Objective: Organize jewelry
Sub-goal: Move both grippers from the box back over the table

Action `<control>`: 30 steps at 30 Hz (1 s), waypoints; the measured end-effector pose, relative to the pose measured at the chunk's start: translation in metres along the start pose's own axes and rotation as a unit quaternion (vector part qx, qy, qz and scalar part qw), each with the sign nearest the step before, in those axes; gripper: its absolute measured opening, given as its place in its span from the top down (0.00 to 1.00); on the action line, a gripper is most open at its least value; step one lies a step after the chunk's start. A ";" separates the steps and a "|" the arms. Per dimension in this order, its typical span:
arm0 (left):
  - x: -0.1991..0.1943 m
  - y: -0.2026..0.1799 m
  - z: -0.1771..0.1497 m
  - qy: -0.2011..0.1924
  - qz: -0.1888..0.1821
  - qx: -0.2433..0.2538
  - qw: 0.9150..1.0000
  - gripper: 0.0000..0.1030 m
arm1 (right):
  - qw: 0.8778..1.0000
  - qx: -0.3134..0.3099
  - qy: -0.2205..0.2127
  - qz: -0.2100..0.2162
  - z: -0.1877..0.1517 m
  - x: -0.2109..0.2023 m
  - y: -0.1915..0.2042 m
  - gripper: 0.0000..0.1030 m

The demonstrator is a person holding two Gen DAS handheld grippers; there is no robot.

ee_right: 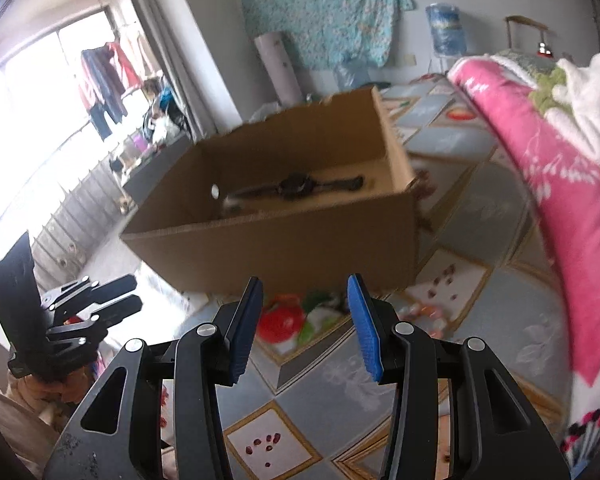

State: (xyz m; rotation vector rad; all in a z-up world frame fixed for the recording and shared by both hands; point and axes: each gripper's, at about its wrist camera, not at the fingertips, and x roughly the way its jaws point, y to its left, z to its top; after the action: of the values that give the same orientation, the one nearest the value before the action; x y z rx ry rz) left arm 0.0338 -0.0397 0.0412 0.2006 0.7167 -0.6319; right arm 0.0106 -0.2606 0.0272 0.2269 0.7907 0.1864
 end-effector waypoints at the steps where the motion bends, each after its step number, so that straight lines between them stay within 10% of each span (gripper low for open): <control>1: 0.005 -0.003 -0.002 0.002 0.000 0.004 1.000 0.68 | 1.000 -0.004 0.006 -0.001 -0.003 0.005 0.003 0.59; 30: 0.103 -0.027 0.007 0.051 -0.013 -0.007 0.999 0.79 | 0.997 0.012 0.075 -0.005 -0.021 0.057 -0.014 0.68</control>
State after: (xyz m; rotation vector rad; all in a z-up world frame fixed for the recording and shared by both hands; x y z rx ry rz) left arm 0.0810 -0.1121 -0.0214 0.2133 0.8228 -0.6442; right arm 0.0358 -0.2565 -0.0299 0.2325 0.9431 0.1858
